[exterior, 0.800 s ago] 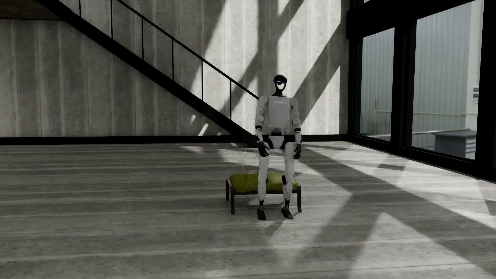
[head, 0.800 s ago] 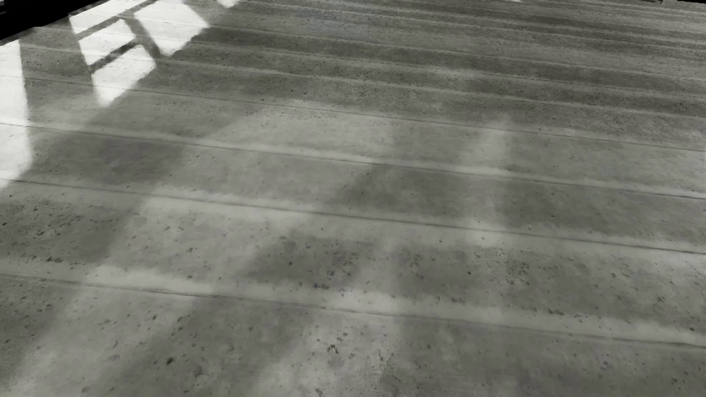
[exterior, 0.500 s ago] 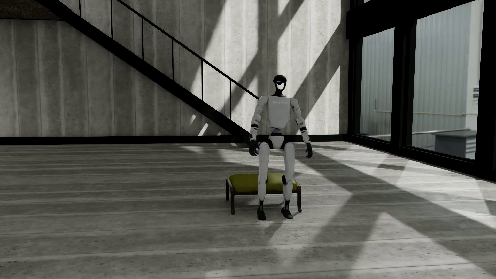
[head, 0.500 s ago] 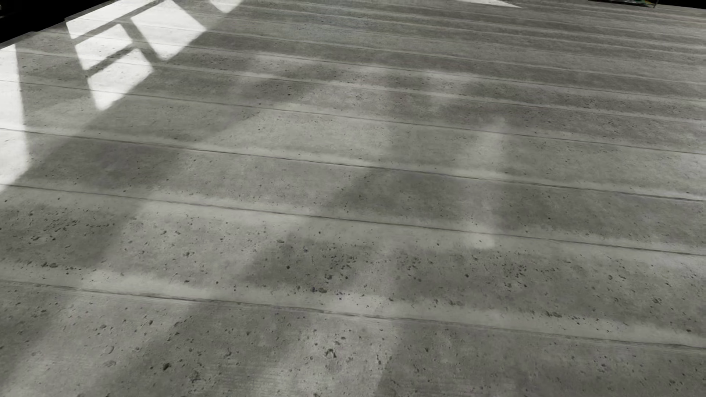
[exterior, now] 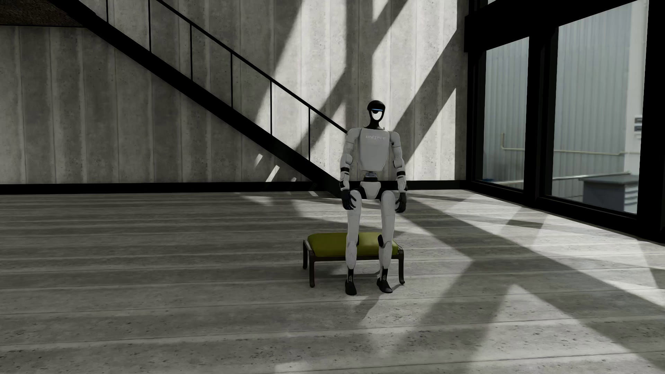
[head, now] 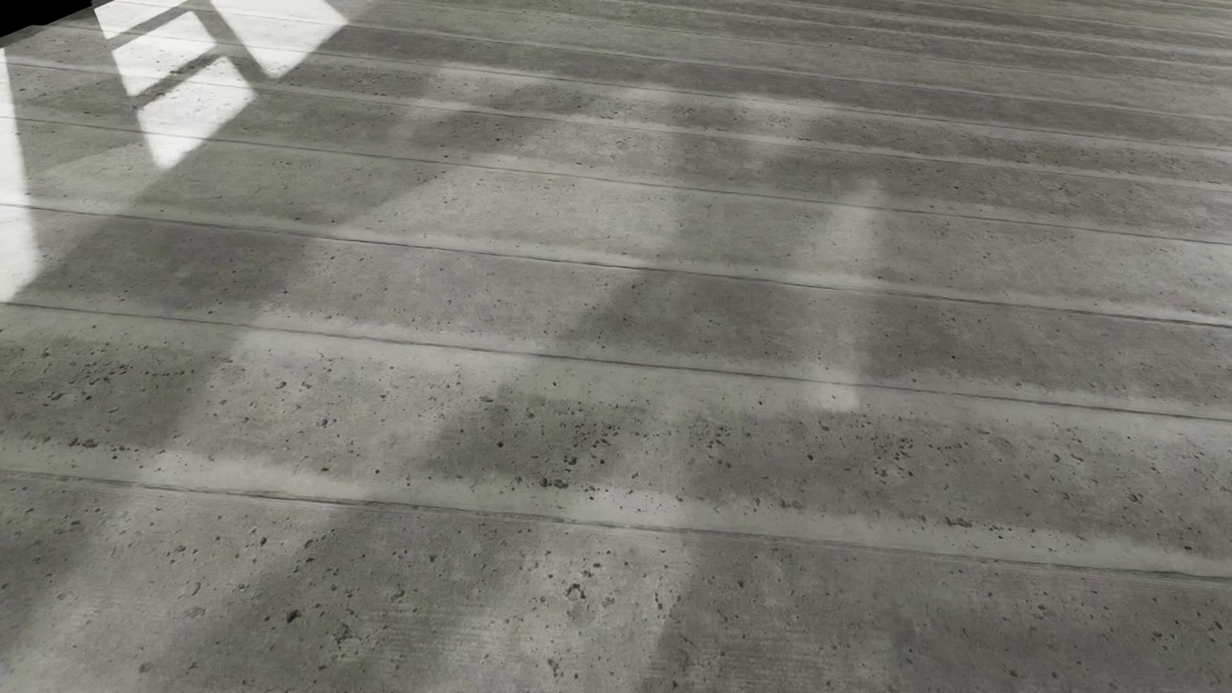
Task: Take a seat on the dark yellow chair
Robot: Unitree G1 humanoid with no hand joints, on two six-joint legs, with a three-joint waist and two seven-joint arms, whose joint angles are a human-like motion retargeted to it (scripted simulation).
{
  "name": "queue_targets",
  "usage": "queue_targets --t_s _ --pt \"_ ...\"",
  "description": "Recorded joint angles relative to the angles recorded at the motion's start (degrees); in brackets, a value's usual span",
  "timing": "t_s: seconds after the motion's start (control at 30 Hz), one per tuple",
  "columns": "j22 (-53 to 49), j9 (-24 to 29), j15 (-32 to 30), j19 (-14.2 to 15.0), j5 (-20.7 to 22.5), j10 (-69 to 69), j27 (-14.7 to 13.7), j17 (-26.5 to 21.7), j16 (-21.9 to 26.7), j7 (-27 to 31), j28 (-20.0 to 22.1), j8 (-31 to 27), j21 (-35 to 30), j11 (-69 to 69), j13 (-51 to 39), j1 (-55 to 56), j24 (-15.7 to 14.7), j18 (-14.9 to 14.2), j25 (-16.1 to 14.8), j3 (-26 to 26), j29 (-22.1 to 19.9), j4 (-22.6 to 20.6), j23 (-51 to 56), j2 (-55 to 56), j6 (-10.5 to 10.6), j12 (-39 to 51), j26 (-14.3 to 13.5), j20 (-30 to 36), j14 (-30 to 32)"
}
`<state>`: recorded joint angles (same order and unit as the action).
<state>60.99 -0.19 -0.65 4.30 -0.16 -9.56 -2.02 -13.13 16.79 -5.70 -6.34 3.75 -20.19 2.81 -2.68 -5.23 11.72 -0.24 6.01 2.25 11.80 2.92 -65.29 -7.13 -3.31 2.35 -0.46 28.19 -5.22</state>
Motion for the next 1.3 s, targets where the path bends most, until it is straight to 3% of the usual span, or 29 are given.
queue_targets --t_s 0.13,0.3,0.37,0.4,0.5,0.6,0.7,0.77,0.9,1.0,1.17,1.3 --pt "-3.94 4.27 0.52 -0.38 -0.38 -5.77 1.05 -0.59 2.35 0.80 -5.82 -0.37 -4.49 6.26 -4.31 4.22 1.41 0.67 1.48 -0.39 1.96 -0.22 4.69 4.62 0.10 5.01 -0.67 4.63 -0.63" --pt "-10.70 13.43 2.77 1.42 -2.60 -16.81 0.07 -3.60 4.92 2.52 -7.83 -1.24 -11.64 21.05 -13.85 15.40 3.89 -0.69 2.77 -0.54 1.55 0.50 11.24 18.34 0.21 14.30 -2.04 12.46 -1.65" --pt "-13.29 18.19 2.92 2.34 -3.24 -21.16 -0.19 -4.87 5.84 2.91 -5.85 -1.42 -14.37 24.78 -17.77 20.29 5.15 -1.11 2.49 -0.50 -1.77 1.17 13.56 23.18 0.35 18.96 -2.45 18.04 -3.35" --pt "-13.44 21.21 3.62 2.45 -2.92 -23.98 -4.79 -5.32 6.69 4.49 -8.56 -2.23 -15.73 27.33 -19.83 22.92 4.96 -1.07 3.05 -0.52 -1.45 1.83 13.79 26.18 0.92 22.62 -7.11 17.50 -6.68" --pt "-14.73 27.84 4.61 4.78 -4.40 -31.54 -6.64 -8.10 7.33 4.81 -6.70 -2.82 -20.75 34.93 -26.21 30.83 7.48 -2.87 4.29 -0.64 -2.10 4.09 17.68 35.10 1.28 30.49 -8.69 25.31 -9.40" --pt "-15.92 34.45 7.17 6.85 -6.04 -41.83 -9.37 -13.30 8.17 5.71 -2.95 -3.77 -25.66 45.72 -33.16 41.12 9.52 -7.36 6.00 -1.11 -0.76 6.75 26.10 45.46 2.24 38.61 -9.74 32.16 -7.77" --pt "-23.07 39.77 10.13 9.59 -8.02 -53.07 -13.99 -20.67 12.67 7.89 2.94 -5.40 -28.24 57.65 -38.35 50.99 10.39 -9.85 5.37 -1.41 -5.53 8.58 38.18 56.42 2.43 46.86 -12.72 38.82 -11.10" --pt "-30.16 42.92 11.94 10.83 -8.57 -60.99 -15.75 -25.47 17.48 9.61 10.56 -6.85 -30.18 65.23 -42.50 58.09 8.97 -10.56 2.95 -1.63 -10.67 9.27 45.50 63.96 2.38 52.43 -13.69 42.38 -13.45" --pt "-48.38 47.19 15.31 13.85 -9.71 -77.14 -18.28 -36.24 29.79 13.46 24.42 -9.31 -31.97 80.47 -47.64 71.39 2.95 -11.30 -4.06 -1.60 -21.29 10.15 61.13 77.42 2.50 62.82 -14.54 50.49 -18.06" --pt "-58.09 49.61 17.42 15.50 -11.18 -88.31 -20.22 -43.21 36.88 15.79 31.73 -11.33 -30.89 91.55 -49.11 79.06 0.23 -12.05 -7.68 -1.54 -26.88 10.37 70.47 85.46 2.89 67.70 -15.52 53.05 -21.16" --pt "-65.49 51.20 18.58 15.00 -11.38 -100.84 -21.21 -47.48 43.29 18.42 35.44 -13.29 -26.80 104.00 -47.30 85.45 -1.39 -12.69 -9.65 -1.72 -29.87 10.68 78.30 91.85 2.97 68.81 -15.63 52.20 -23.55" --pt "-62.78 49.91 18.01 13.31 -10.81 -105.50 -19.24 -44.18 41.67 19.40 31.19 -13.35 -22.93 108.94 -43.30 84.36 0.18 -12.29 -7.56 -1.93 -25.58 10.65 75.63 89.85 3.06 60.67 -14.01 43.46 -22.24"
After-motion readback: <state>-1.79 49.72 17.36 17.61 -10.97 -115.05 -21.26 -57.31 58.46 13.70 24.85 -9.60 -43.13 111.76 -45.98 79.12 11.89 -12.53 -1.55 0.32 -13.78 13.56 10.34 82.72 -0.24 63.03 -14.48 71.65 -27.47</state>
